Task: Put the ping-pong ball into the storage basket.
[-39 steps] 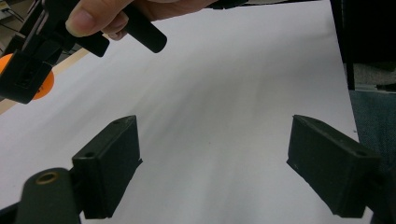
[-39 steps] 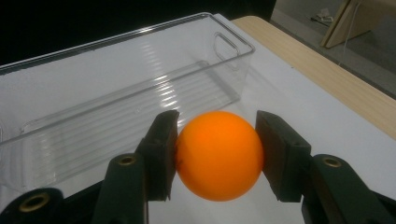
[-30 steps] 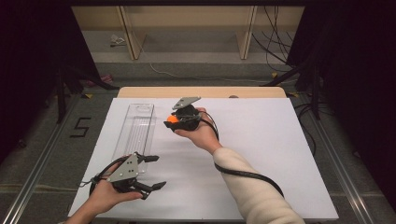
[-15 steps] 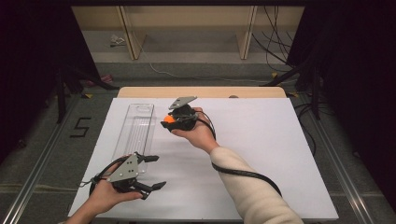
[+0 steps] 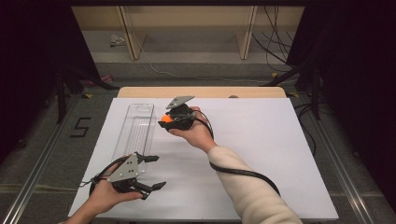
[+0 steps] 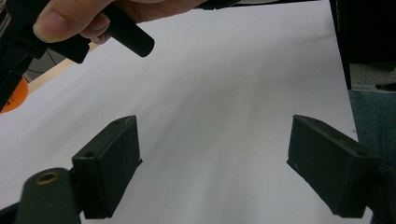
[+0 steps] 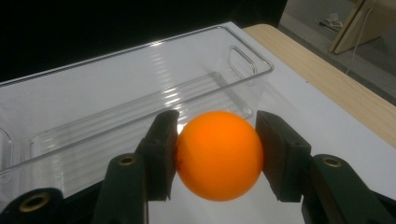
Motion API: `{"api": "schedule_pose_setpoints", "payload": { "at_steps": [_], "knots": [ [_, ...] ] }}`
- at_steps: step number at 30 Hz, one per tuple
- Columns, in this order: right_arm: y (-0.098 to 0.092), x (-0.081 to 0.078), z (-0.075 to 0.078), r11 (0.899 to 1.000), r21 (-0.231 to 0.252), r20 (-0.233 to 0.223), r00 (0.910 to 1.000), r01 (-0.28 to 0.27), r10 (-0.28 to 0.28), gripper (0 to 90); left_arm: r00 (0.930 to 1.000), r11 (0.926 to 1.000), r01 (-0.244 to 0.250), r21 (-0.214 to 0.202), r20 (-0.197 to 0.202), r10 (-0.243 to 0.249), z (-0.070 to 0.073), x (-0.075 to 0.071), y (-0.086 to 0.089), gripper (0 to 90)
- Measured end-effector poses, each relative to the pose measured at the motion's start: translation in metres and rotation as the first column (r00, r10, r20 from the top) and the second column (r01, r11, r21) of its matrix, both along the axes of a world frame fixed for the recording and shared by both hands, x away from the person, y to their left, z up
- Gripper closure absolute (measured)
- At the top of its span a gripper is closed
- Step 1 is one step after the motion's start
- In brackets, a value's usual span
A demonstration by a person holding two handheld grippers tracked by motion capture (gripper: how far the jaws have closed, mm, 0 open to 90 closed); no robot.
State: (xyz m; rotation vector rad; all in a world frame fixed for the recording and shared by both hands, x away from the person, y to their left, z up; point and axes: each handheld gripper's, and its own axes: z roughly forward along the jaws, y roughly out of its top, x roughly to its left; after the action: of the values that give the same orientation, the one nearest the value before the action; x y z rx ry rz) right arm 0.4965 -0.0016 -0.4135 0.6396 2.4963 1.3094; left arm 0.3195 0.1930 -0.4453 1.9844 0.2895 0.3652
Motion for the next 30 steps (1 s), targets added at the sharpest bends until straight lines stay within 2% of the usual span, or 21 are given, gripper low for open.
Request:
{"api": "schedule_pose_setpoints", "payload": {
  "at_steps": [30],
  "knots": [
    [0.013, 0.0, 0.003, 1.0, 0.001, 0.004, 0.9998, -0.018, 0.018, 51.2, 1.0, 1.0, 0.003, 0.005, 0.001, -0.003, 0.0, 0.0, 0.0, 16.5]
  ]
}}
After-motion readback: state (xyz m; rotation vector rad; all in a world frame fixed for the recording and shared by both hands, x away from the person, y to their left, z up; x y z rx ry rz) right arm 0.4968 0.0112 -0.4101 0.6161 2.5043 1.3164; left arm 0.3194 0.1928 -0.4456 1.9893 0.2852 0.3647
